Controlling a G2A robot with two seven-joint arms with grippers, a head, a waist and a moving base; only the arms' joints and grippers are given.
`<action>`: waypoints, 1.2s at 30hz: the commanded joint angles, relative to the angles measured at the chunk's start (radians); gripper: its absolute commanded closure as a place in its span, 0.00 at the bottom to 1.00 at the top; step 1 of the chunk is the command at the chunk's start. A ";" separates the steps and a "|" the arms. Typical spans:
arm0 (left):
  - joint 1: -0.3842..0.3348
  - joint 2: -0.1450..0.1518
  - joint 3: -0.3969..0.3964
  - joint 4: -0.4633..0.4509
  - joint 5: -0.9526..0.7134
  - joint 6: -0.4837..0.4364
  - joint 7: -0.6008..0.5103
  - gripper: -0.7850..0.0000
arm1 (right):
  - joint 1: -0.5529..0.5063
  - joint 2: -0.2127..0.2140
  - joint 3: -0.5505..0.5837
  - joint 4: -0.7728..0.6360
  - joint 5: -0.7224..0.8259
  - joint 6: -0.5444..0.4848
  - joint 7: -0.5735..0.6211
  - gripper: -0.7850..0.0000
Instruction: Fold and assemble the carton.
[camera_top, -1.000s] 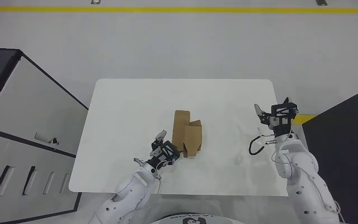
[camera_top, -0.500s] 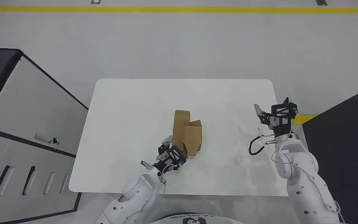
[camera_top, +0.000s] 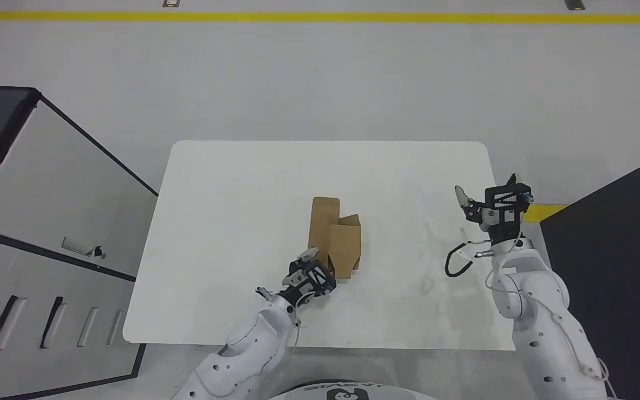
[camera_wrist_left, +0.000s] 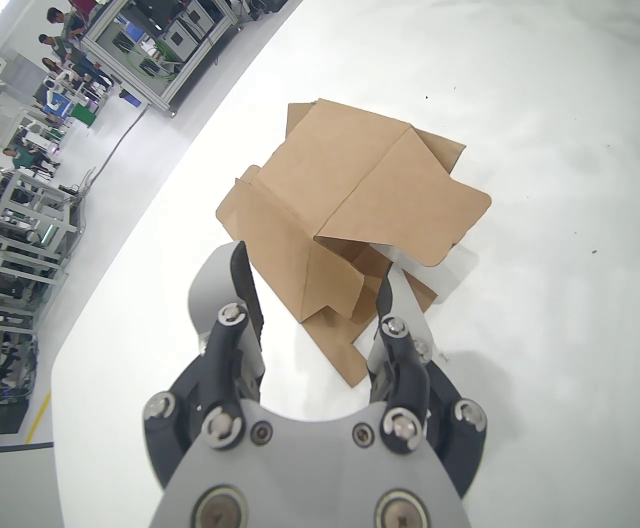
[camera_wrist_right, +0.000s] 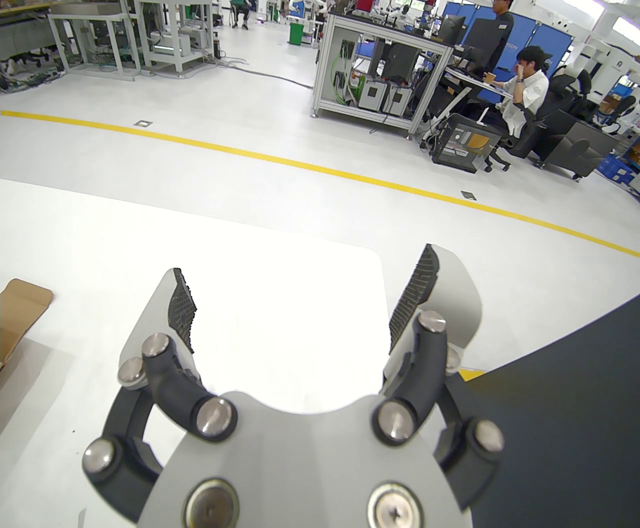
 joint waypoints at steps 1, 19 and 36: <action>-0.006 -0.002 0.003 0.011 -0.004 0.002 -0.003 0.35 | 0.000 0.000 0.000 0.000 0.000 0.000 0.000 0.00; -0.057 -0.023 0.039 0.069 -0.021 0.032 0.010 0.60 | 0.000 0.000 0.000 0.000 0.000 0.000 0.000 0.00; -0.072 -0.032 0.021 0.075 -0.037 0.084 0.006 0.76 | 0.000 0.000 0.000 0.000 0.000 0.000 0.000 0.00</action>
